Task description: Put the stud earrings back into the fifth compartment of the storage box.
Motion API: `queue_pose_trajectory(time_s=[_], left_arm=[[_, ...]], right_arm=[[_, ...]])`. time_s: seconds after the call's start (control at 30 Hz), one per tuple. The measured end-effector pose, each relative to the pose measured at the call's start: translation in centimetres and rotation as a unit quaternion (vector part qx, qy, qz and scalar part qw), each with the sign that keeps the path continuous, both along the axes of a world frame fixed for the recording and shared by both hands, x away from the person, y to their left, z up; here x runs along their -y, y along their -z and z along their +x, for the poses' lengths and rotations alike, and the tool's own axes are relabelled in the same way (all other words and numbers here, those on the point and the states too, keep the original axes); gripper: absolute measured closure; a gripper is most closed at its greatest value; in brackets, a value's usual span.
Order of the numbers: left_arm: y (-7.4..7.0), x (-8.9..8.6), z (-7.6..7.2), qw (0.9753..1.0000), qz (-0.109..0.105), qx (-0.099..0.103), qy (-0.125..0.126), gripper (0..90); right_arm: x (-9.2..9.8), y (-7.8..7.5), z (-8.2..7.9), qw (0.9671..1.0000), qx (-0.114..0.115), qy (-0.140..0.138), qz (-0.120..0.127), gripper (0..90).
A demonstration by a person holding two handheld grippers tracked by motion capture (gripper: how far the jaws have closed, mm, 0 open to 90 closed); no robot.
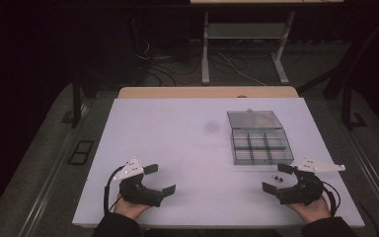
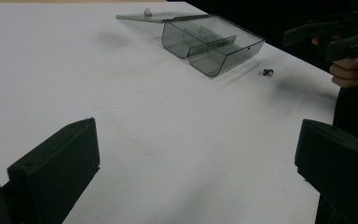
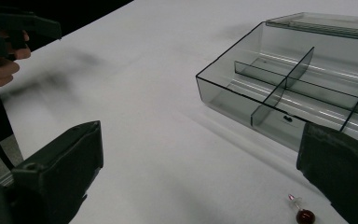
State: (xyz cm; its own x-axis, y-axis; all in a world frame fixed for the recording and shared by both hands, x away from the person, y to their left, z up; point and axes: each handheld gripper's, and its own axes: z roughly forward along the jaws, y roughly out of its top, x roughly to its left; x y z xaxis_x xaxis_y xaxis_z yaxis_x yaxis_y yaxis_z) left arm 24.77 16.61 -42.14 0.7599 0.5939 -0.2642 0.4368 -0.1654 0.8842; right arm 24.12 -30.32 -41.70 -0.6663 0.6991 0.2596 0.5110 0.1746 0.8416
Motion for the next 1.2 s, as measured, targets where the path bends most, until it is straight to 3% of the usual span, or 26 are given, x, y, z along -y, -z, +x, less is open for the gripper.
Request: queue_pose_trajectory(time_s=[0.53,0.97,1.2], left_arm=[[0.1,0.0,0.2,1.0000,-0.004,-0.002,0.004,0.0],[0.2,-0.3,0.3,0.9999,-0.009,-0.008,-0.001,0.0],[0.3,-0.1,0.6,0.9999,-0.003,-0.009,0.005,0.0]], right_arm=[[-0.5,-0.1,-0.1,0.9998,-0.002,-0.015,-0.014,0.2],[-1.0,-0.5,-0.3,0.9986,-0.003,-0.032,-0.042,0.1],[-0.8,-1.1,-0.2,0.9979,-0.015,-0.037,-0.051,0.1]])
